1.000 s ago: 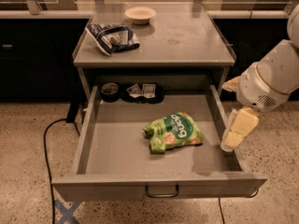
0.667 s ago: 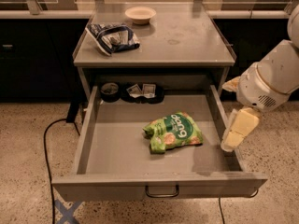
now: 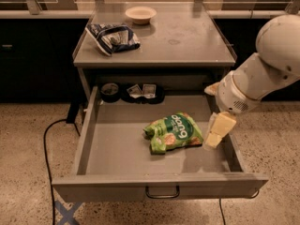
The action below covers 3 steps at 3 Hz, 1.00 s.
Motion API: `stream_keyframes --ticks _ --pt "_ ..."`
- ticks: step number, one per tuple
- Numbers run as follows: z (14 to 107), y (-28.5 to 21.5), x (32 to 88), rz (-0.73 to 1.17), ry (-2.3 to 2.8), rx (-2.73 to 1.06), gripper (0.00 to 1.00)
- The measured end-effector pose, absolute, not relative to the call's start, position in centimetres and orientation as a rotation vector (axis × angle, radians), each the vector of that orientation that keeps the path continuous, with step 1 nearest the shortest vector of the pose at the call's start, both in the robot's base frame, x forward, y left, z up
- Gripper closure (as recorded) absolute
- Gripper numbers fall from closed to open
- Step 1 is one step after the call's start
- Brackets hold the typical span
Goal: Pick green rice chip bag from top drawer and place on counter
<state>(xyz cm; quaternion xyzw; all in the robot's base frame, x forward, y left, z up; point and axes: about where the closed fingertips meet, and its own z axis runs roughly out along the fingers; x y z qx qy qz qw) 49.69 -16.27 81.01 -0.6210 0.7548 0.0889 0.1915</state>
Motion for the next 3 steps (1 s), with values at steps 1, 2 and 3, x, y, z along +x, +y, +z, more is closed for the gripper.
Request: stream_keyframes --ticks 1,2,3 --pt "78.3 -13.2 52.4 0.266 2.045 -1.783 0.00" --pt "75.0 -11.3 54.1 0.322 2.015 -1.804 0.00" --pt "71.9 -10.3 54.5 0.440 2.017 -1.785 0.00"
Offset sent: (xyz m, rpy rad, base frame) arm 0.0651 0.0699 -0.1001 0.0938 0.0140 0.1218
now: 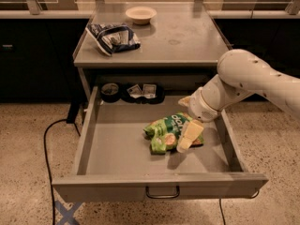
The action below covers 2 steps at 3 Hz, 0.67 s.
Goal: Pick green rice chip bag from top drawer and place on counter
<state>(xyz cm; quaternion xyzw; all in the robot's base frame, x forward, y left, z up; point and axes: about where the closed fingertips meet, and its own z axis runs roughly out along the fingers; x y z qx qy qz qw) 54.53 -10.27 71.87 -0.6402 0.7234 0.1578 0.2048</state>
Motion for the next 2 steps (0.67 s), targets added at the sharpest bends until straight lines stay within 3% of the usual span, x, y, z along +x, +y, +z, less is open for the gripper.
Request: stream_keyframes --ticks 2 --pt "68.5 -7.2 56.2 0.519 1.960 -1.807 0.00"
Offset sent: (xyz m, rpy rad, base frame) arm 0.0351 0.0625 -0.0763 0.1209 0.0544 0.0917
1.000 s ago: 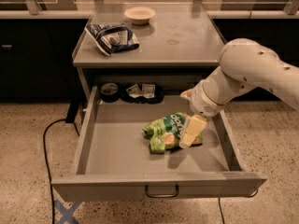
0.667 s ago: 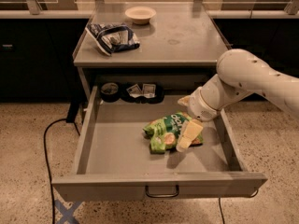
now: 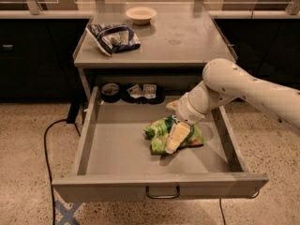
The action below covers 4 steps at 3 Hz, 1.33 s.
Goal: Pick green rice chip bag from top drawer and place on counter
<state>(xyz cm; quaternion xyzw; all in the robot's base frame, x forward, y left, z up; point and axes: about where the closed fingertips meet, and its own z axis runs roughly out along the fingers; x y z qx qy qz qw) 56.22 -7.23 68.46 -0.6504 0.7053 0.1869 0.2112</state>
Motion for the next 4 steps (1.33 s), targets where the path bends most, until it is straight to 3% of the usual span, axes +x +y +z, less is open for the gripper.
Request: stream_keyframes --ticks 2,4 --pt "61.1 -2.5 56.4 0.720 1.939 -1.824 0.00" --pt "60.8 -2.5 56.3 0.728 1.942 -1.824 0.42"
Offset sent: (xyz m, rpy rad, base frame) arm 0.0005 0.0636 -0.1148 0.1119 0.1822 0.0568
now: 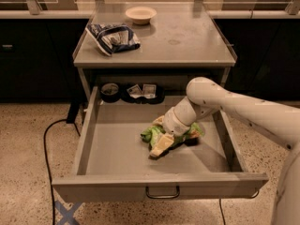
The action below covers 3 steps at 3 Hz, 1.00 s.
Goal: Pick green rice chip bag from top drawer and place on counter
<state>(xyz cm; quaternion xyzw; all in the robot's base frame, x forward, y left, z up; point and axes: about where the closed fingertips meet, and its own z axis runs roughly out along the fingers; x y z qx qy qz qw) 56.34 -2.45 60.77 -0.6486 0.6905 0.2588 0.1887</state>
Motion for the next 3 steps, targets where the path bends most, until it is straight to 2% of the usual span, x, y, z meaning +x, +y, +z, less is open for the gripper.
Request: stream_keyframes --ticks 2,3 --pt "61.2 -2.4 56.3 0.728 1.942 -1.824 0.87" --pt "67.5 -1.1 57.5 0.676 1.880 -1.859 1.00"
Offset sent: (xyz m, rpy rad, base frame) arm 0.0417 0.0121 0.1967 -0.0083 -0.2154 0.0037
